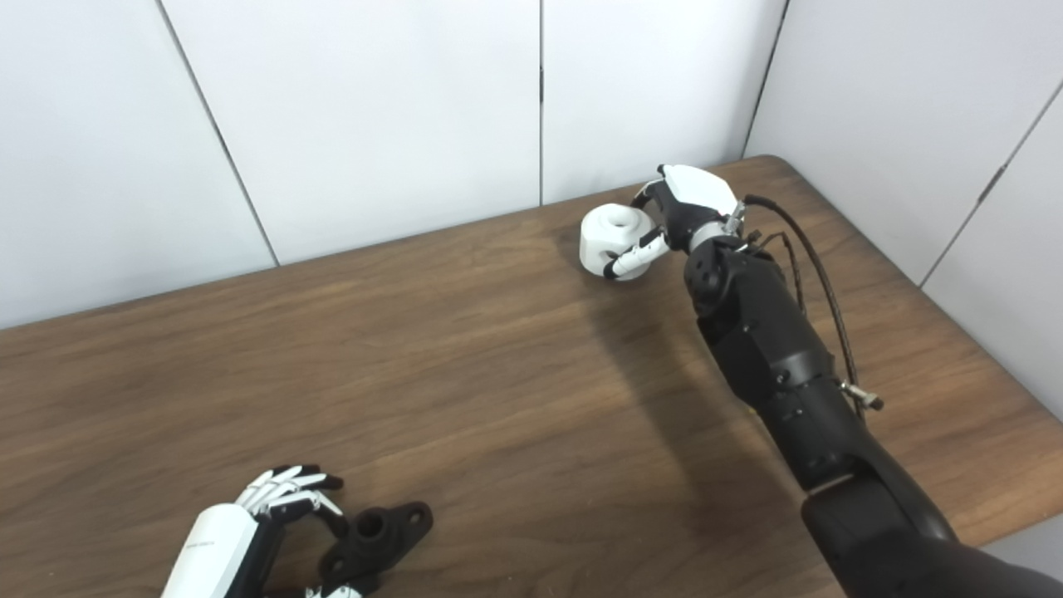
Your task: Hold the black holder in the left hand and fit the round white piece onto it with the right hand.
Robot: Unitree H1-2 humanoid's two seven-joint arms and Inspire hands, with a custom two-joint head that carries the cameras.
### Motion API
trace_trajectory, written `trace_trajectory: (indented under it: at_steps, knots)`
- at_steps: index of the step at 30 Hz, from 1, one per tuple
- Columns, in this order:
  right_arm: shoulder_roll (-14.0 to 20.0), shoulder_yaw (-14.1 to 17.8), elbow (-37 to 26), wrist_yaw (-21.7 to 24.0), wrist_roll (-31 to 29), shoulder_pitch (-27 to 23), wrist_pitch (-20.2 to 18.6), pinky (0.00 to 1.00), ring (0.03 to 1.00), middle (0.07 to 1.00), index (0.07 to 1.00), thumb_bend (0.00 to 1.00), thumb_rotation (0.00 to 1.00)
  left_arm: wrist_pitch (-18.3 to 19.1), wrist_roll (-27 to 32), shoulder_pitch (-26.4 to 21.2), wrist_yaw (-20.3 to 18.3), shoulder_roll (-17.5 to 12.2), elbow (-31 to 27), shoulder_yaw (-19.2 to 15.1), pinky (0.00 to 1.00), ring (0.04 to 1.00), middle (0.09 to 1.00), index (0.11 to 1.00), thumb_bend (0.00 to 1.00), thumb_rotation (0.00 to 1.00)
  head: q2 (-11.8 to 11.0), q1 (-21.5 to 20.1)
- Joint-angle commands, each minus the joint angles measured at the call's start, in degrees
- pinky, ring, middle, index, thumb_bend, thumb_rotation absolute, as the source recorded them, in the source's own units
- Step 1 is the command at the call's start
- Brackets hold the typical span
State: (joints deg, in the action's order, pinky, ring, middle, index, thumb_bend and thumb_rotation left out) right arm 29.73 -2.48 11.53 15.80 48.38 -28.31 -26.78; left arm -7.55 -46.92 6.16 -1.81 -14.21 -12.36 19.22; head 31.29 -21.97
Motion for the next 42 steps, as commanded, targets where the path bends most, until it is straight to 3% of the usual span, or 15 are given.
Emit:
trace_trajectory:
  at_steps: [1, 6, 7, 8, 11, 28, 42]
  knots:
    - [2.5, 0.1, -0.9, -2.0, -0.3, -2.4, 0.3, 1.0, 1.0, 0.98, 0.676, 0.92, 0.34, 0.7, -1.0, -0.1, -0.8, -0.2, 0.4, 0.2, 0.88, 0.844, 0.764, 0.485, 0.52, 0.04, 0.1, 0.0]
    - [3.2, -0.5, -0.9, -3.1, -1.4, -1.9, 1.5, 1.0, 1.0, 0.944, 0.614, 0.87, 0.29, 1.0, -1.5, -0.2, -1.2, -0.2, 0.1, 0.3, 0.88, 0.845, 0.765, 0.485, 0.52, 0.04, 0.1, 0.1]
    - [3.3, -0.5, -0.8, -3.4, -1.7, -1.8, 1.8, 1.0, 1.0, 0.933, 0.554, 0.7, 0.22, 1.1, -1.5, -0.2, -1.3, -0.2, 0.1, 0.4, 0.88, 0.844, 0.765, 0.485, 0.52, 0.04, 0.1, 0.1]
    - [3.5, -0.6, -0.6, -4.0, -1.9, -1.8, 2.1, 1.0, 1.0, 0.921, 0.515, 0.6, 0.18, 1.1, -1.6, -0.2, -1.3, -0.2, 0.0, 0.4, 0.88, 0.843, 0.765, 0.485, 0.52, 0.04, 0.2, 0.1]
    - [3.6, -0.8, -0.4, -5.6, -2.7, -1.5, 2.6, 1.0, 1.0, 0.887, 0.488, 0.53, 0.15, 1.2, -1.4, -0.1, -1.4, 0.0, -0.1, 0.3, 0.88, 0.844, 0.764, 0.485, 0.52, 0.04, 0.3, 0.2]
    - [4.6, -1.5, -2.5, -9.0, -4.6, -0.1, 3.8, 1.0, 1.0, 0.867, 0.485, 0.52, 0.14, 2.4, -1.9, 0.0, -2.6, 0.7, -1.2, 0.7, 0.88, 0.846, 0.763, 0.485, 0.52, 0.04, 0.6, 1.7]
    - [5.5, -4.3, -19.7, 3.9, -4.6, 2.5, 0.4, 1.0, 1.0, 0.86, 0.485, 0.52, 0.14, 3.7, -2.8, -0.1, -3.0, 1.2, -1.7, 1.9, 0.87, 0.845, 0.765, 0.485, 0.52, 0.04, 2.5, 7.7]
